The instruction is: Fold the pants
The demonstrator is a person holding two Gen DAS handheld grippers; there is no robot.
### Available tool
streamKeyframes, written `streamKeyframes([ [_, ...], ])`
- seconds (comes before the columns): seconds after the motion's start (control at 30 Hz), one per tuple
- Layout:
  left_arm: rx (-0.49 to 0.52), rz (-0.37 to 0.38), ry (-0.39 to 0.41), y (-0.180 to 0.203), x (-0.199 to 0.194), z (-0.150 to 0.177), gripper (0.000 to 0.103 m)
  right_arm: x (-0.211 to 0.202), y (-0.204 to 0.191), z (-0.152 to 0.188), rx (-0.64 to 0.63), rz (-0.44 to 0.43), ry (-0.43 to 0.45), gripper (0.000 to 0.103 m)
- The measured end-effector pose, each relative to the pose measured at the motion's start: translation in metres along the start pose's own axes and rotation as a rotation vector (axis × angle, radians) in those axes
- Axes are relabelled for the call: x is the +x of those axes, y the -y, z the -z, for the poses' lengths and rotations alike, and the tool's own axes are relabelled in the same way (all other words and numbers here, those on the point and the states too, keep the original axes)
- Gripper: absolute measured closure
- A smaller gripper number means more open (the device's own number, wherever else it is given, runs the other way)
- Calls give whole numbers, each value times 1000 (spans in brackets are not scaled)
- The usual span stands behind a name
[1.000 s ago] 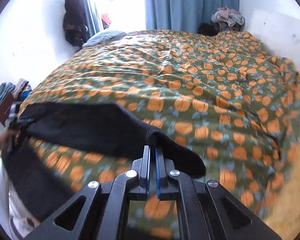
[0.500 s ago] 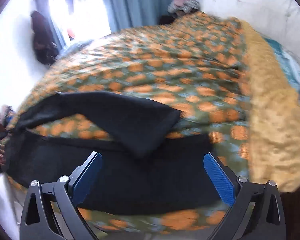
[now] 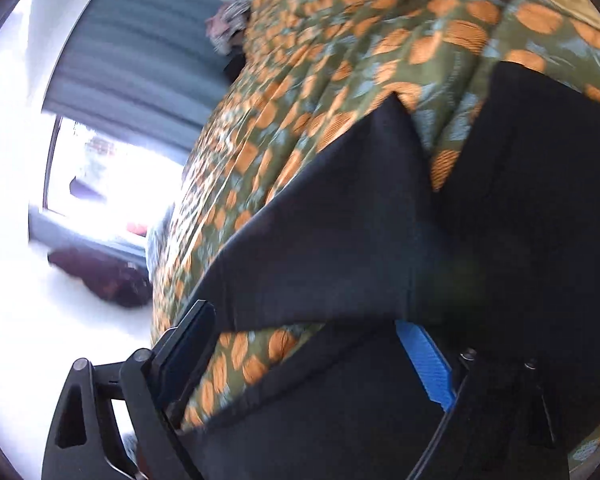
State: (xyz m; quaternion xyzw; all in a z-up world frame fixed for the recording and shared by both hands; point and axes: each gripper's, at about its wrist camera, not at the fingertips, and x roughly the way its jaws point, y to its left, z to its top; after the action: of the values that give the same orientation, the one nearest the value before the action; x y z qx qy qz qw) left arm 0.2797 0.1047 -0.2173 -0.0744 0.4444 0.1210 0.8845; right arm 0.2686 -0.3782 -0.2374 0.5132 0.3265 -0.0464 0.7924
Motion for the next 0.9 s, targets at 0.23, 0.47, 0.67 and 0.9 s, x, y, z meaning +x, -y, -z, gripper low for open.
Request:
streamKeyframes([
  [0.23,11,-23,36,3,1,5,0,11,25,-20,121,90,19,92],
  [0.47,18,-34,64,5,3,8,0,6,18,-25,36,101,-11,83],
  [0.67,33,-2,-77,2,-1,-10,1,2,8,-30,-32,119,-4,98],
  [0.9,-57,325,-9,14,-42,-94,1,-86,-92,-17,-432,-23,49,98],
])
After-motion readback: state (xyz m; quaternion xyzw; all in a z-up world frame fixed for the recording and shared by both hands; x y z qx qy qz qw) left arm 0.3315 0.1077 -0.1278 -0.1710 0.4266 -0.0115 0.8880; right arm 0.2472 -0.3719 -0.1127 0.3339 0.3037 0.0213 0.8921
